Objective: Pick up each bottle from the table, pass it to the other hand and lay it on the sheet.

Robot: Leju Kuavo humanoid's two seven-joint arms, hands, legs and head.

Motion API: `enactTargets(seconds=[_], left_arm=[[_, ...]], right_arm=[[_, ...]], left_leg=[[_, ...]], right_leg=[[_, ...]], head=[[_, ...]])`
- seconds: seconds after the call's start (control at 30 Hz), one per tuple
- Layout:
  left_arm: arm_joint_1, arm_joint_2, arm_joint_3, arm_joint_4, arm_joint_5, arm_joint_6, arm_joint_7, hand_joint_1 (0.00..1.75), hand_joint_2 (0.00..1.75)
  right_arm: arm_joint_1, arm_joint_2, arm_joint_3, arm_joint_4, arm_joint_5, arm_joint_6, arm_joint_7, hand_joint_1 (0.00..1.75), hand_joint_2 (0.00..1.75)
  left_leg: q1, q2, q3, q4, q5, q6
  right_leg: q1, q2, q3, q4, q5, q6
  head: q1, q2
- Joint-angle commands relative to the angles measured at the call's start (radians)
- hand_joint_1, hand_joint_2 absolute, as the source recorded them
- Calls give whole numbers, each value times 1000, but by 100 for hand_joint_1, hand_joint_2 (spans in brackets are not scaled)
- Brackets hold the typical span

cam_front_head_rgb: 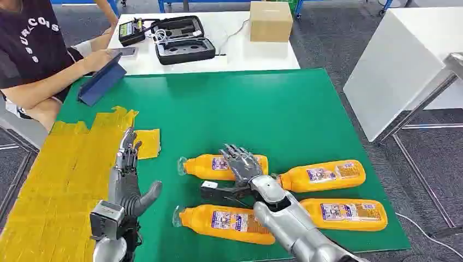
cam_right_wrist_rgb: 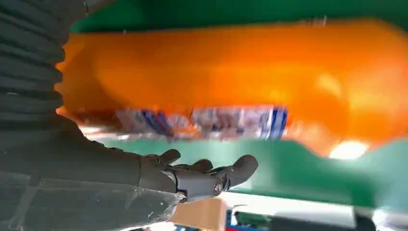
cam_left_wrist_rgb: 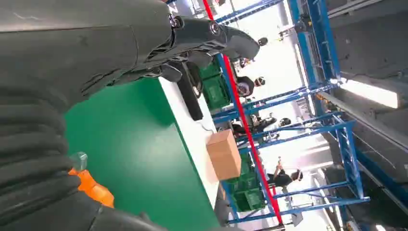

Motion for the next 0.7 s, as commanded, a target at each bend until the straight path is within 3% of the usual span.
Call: enactTargets(seconds=[0.03, 0.17, 0.2, 0.27, 0.3, 0.37, 0.7], left_arm=[[-32, -1, 2, 65, 5, 9, 7, 0, 175], [-29, 1, 6, 64, 8, 12, 12, 0, 175], [-29, 1, 6, 65, 9, 12, 13, 0, 175], [-28, 1, 6, 66, 10, 13, 14, 0, 175], [-27, 1, 6, 67, 10, 12, 16, 0, 175], [-27, 0, 5, 69, 10, 14, 17, 0, 175], [-31, 0, -2, 74, 8, 13, 23, 0, 175]], right_arm=[[-97, -18, 112, 187, 39, 29, 42, 0, 175], [-139, -11, 133, 276, 41, 76, 55, 0, 175], [-145, -9, 130, 292, 38, 81, 66, 16, 175], [-151, -7, 128, 314, 38, 87, 78, 145, 175], [-153, -6, 125, 325, 34, 93, 83, 168, 175], [-155, -4, 118, 338, 29, 92, 87, 175, 175], [-159, 6, 108, 359, 20, 102, 104, 171, 175]], left_leg=[[0, 2, 3, -1, -1, 0], [0, 2, 4, -1, -1, 0], [0, 2, 4, -1, -1, 0], [0, 1, 3, -1, 0, 0], [0, 1, 5, -1, 0, 0], [0, 1, 4, -1, 0, 0], [0, 0, 8, -1, 0, 0]], right_leg=[[0, 0, 3, -1, -1, 0], [0, 0, 4, -1, -1, 0], [0, -1, 5, -2, -1, 0], [0, -1, 3, -1, -1, 0], [0, -2, 5, -2, -1, 0], [0, -1, 4, -1, 0, 0], [0, -2, 7, -2, -1, 0]], head=[[0, 0], [0, 0], [0, 0], [0, 0], [0, 0], [0, 0], [0, 0]])
